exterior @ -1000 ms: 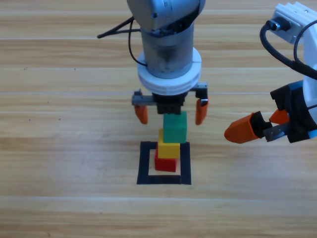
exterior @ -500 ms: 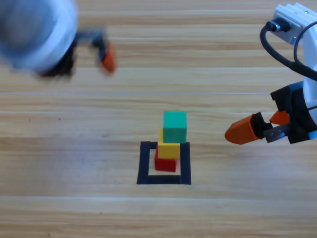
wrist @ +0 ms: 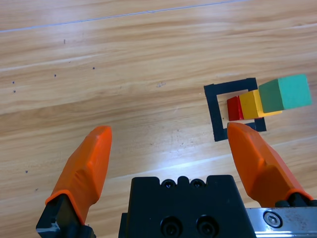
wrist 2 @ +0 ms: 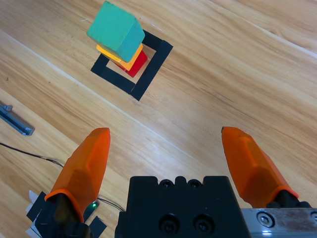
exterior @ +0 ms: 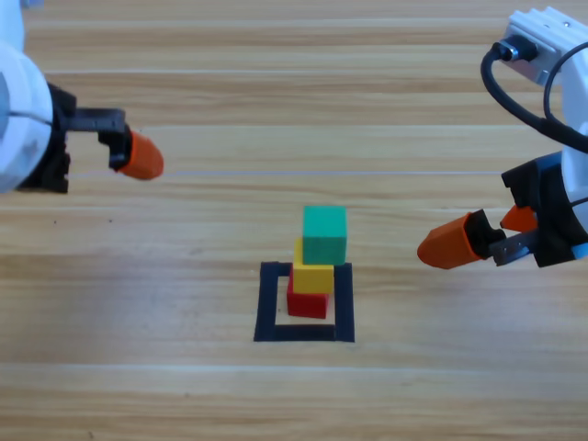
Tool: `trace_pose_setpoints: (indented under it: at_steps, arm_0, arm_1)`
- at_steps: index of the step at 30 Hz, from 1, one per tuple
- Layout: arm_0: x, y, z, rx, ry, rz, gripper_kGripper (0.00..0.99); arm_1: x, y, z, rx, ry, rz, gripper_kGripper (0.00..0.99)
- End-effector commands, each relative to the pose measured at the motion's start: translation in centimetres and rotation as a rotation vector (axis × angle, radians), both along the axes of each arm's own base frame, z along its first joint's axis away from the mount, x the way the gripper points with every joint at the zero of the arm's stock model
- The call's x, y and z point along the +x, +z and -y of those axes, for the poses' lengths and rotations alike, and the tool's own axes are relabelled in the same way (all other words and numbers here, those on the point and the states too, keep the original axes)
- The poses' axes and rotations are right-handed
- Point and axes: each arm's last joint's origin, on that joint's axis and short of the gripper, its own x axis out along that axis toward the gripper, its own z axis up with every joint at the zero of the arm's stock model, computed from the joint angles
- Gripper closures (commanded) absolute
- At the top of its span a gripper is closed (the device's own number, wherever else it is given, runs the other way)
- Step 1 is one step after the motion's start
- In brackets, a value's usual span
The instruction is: Stack the blocks in the rectangular block: red at the bottom, yellow in the middle, green on top
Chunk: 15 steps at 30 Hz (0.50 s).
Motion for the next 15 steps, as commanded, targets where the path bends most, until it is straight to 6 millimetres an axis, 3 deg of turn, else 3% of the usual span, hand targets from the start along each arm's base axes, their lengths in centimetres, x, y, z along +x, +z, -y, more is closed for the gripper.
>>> trace_pose_setpoints:
  at_steps: [1,15]
  arm_0:
    - [-0.49,-2.01,-0.02,0.052,-0.029,-0.011,0.000]
    - [-0.66,-2.98,-0.39,0.084,-0.036,-0.011,0.000]
  arm_1:
    - [0.93,-1.40,0.18,-0.032,-0.017,-0.029,0.004]
    - [0.87,-1.27,0.24,-0.028,-0.015,-0.027,0.004]
